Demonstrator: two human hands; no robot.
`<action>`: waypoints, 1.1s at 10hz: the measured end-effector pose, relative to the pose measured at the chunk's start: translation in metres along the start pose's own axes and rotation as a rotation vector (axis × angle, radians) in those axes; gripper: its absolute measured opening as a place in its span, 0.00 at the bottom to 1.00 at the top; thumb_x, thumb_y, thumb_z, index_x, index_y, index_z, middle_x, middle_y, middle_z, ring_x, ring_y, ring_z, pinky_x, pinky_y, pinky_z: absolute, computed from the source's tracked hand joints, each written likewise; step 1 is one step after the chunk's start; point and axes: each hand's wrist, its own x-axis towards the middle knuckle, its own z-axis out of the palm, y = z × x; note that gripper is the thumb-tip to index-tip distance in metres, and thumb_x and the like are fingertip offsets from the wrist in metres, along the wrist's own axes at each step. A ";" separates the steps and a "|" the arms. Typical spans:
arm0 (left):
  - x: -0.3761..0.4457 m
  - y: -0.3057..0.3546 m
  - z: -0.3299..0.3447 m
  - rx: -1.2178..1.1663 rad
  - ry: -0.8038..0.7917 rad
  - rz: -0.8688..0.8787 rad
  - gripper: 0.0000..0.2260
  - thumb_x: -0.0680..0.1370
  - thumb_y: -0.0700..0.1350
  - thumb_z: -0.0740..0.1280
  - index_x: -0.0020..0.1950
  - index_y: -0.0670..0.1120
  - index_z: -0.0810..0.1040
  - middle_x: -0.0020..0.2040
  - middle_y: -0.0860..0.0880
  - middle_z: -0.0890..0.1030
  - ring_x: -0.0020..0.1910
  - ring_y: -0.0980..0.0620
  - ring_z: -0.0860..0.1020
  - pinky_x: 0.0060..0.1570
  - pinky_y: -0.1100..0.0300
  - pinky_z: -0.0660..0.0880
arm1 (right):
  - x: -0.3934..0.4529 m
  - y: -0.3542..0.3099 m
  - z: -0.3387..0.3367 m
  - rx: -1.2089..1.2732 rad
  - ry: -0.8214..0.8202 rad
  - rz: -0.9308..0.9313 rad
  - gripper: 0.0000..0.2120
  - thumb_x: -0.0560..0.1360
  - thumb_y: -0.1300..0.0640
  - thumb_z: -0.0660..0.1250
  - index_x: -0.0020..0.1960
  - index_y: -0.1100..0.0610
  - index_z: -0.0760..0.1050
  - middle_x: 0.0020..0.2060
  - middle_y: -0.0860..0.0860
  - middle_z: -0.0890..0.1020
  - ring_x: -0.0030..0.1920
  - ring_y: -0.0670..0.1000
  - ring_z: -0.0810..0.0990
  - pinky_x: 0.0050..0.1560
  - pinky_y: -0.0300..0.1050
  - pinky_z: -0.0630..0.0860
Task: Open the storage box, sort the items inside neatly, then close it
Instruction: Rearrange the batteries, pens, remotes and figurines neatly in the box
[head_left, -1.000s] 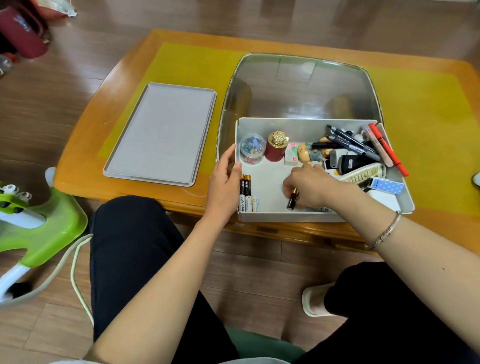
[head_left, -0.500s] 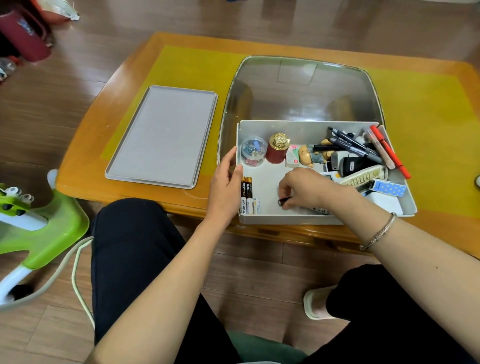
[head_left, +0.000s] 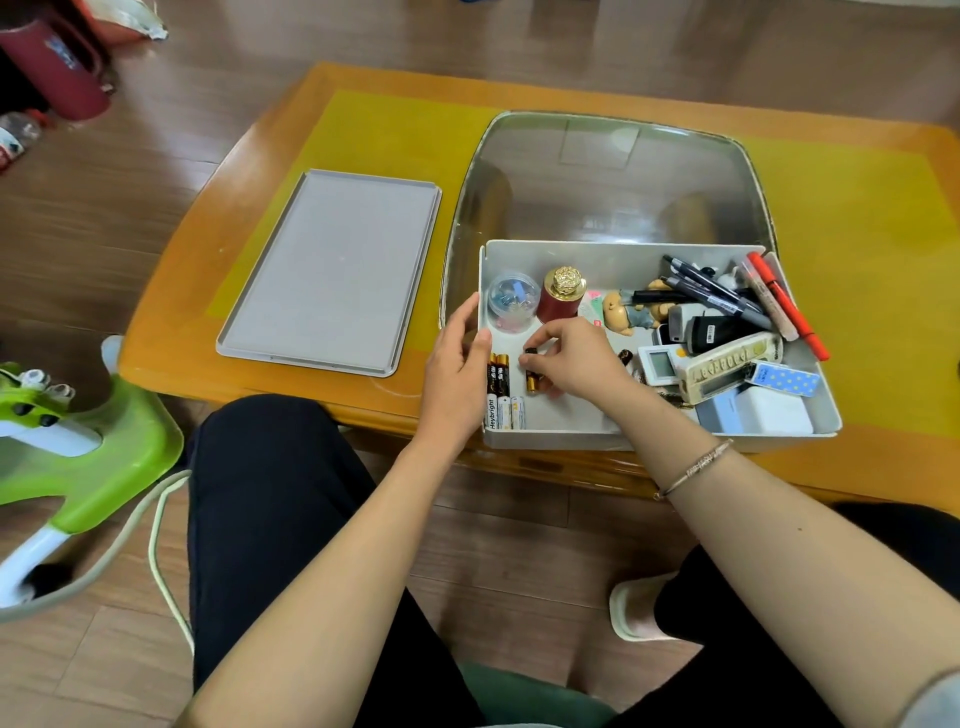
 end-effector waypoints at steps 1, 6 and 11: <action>0.000 0.000 0.001 0.007 -0.001 0.003 0.19 0.83 0.45 0.58 0.74 0.53 0.64 0.71 0.51 0.70 0.68 0.53 0.69 0.63 0.47 0.73 | 0.001 -0.003 0.003 0.046 -0.050 0.030 0.04 0.73 0.57 0.71 0.46 0.57 0.78 0.31 0.54 0.83 0.29 0.50 0.83 0.33 0.44 0.80; 0.000 -0.001 0.000 0.010 -0.001 0.012 0.19 0.83 0.46 0.58 0.74 0.53 0.64 0.71 0.51 0.70 0.68 0.55 0.69 0.64 0.52 0.73 | -0.007 -0.009 -0.004 -0.022 -0.268 -0.043 0.18 0.75 0.65 0.65 0.64 0.57 0.73 0.39 0.57 0.82 0.40 0.54 0.82 0.46 0.47 0.80; 0.001 -0.001 0.000 -0.013 -0.018 -0.020 0.19 0.83 0.46 0.58 0.74 0.52 0.64 0.71 0.50 0.70 0.68 0.51 0.70 0.63 0.45 0.73 | -0.019 0.013 -0.084 -0.826 -0.277 -0.247 0.17 0.71 0.56 0.70 0.59 0.46 0.78 0.56 0.50 0.79 0.58 0.54 0.73 0.54 0.48 0.68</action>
